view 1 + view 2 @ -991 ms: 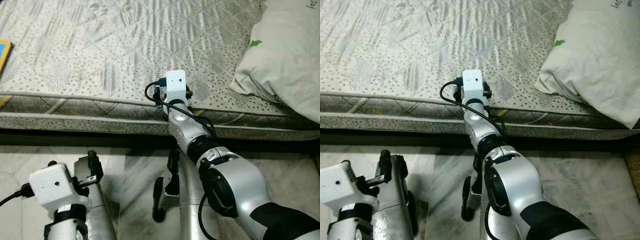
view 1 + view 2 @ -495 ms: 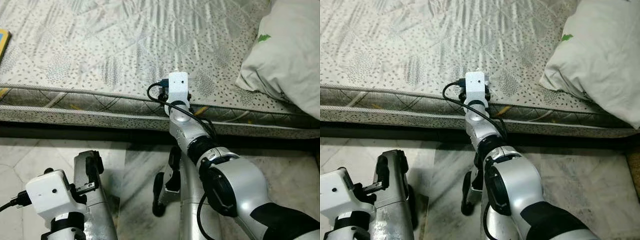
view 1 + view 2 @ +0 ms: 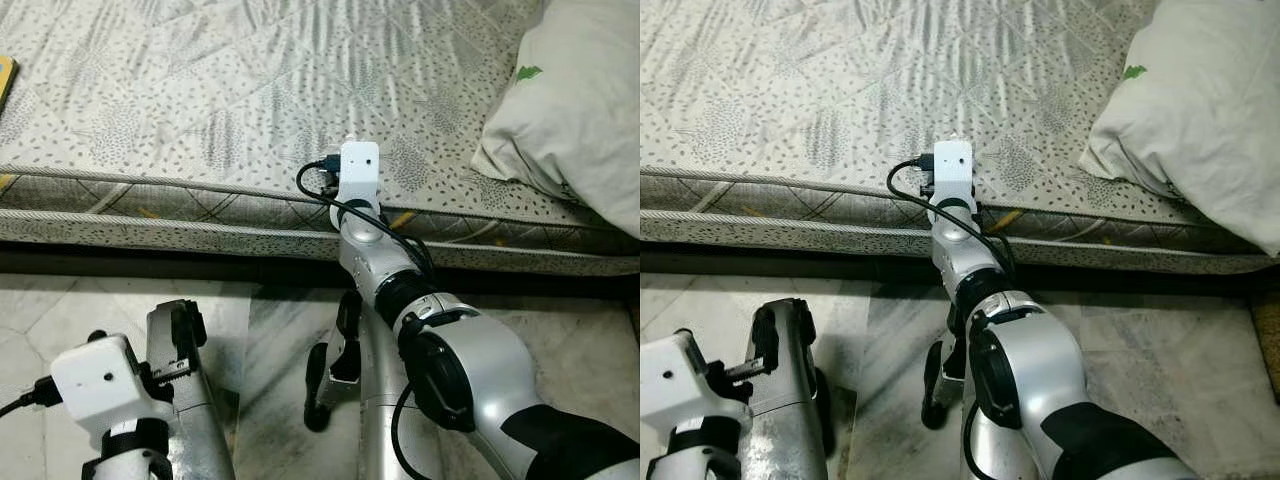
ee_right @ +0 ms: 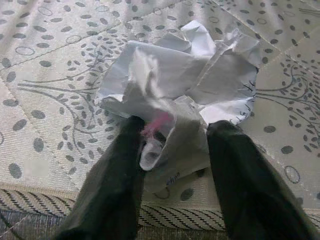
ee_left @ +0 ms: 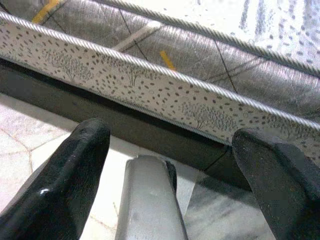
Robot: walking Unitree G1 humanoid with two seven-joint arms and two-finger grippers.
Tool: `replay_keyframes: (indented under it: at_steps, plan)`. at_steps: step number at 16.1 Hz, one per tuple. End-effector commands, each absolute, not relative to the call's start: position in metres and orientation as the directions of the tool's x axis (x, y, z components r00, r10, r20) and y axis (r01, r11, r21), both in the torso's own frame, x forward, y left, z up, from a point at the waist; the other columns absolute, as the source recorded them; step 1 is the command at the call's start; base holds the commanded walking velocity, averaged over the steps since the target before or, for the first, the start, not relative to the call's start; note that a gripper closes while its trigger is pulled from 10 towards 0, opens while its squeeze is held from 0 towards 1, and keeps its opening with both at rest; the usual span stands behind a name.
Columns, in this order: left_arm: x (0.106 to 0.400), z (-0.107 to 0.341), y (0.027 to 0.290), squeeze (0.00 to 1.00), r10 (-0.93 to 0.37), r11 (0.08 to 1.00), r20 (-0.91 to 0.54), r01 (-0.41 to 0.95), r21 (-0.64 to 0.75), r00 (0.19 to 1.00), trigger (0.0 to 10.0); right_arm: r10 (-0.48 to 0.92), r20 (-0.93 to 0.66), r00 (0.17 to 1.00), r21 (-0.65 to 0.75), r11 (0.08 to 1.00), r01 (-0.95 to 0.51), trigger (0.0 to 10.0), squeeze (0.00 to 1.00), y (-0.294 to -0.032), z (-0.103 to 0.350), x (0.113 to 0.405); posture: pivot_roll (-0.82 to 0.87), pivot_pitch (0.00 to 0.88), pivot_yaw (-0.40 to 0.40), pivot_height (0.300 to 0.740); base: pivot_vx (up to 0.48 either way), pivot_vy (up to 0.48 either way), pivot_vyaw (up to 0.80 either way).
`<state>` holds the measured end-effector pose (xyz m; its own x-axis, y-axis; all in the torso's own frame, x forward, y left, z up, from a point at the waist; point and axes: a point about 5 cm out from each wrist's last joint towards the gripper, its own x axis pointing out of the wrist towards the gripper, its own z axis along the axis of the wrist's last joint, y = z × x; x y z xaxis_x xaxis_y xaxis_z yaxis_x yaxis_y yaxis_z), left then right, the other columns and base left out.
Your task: Clean up the room
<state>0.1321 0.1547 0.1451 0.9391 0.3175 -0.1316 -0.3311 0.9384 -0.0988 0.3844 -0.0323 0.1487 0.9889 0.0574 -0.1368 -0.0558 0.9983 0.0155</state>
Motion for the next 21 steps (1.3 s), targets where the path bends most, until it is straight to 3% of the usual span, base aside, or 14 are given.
replay_keyframes:
  at_steps: [1, 6, 12, 16, 19, 21]
  plan:
    - [0.133, 0.139, 0.154, 0.0, 0.325, 0.933, -0.168, -0.344, -0.103, 0.931, 10.0, 0.125, -0.158, 0.98, 0.06, 0.991, -0.117, 0.0, 0.0, -0.004, 0.148, 0.375, 0.32, 0.338, -0.177, 0.532, 0.0, 0.0, 0.0]
    - [0.143, 0.14, 0.166, 0.0, 0.349, 0.929, -0.129, -0.361, -0.082, 0.928, 10.0, 0.132, -0.146, 0.98, 0.084, 0.989, -0.121, 0.0, 0.0, -0.005, 0.156, 0.379, 0.33, 0.278, -0.182, 0.532, 0.0, 0.0, 0.0]
    - [0.187, 0.144, 0.176, 0.0, 0.303, 0.95, -0.02, -0.303, -0.072, 0.953, 10.0, 0.158, -0.123, 0.98, 0.072, 0.986, -0.15, 0.0, 0.0, -0.029, 0.166, 0.392, 0.26, 0.115, -0.17, 0.532, 0.0, 0.0, 0.0]
    - [0.227, 0.146, 0.184, 0.0, 0.247, 0.969, 0.055, -0.246, -0.014, 0.968, 10.0, 0.314, -0.118, 0.942, -0.008, 0.948, -0.317, 0.0, 0.0, -0.034, 0.161, 0.392, 0.15, 0.0, -0.124, 0.532, 0.0, 0.0, 0.0]
    - [0.243, 0.145, 0.186, 0.0, 0.26, 0.965, 0.071, -0.262, 0.024, 0.963, 10.0, 0.423, -0.149, 0.894, -0.019, 0.903, -0.43, 0.0, 0.0, -0.042, 0.142, 0.384, 0.08, 0.0, -0.08, 0.532, 0.0, 0.0, 0.0]
    - [0.254, 0.14, 0.189, 0.0, 0.279, 0.96, 0.063, -0.28, 0.004, 0.958, 10.0, 0.457, -0.136, 0.879, 0.065, 0.89, -0.452, 0.0, 0.0, -0.05, 0.125, 0.376, 0.03, 0.0, -0.051, 0.532, 0.0, 0.0, 0.0]
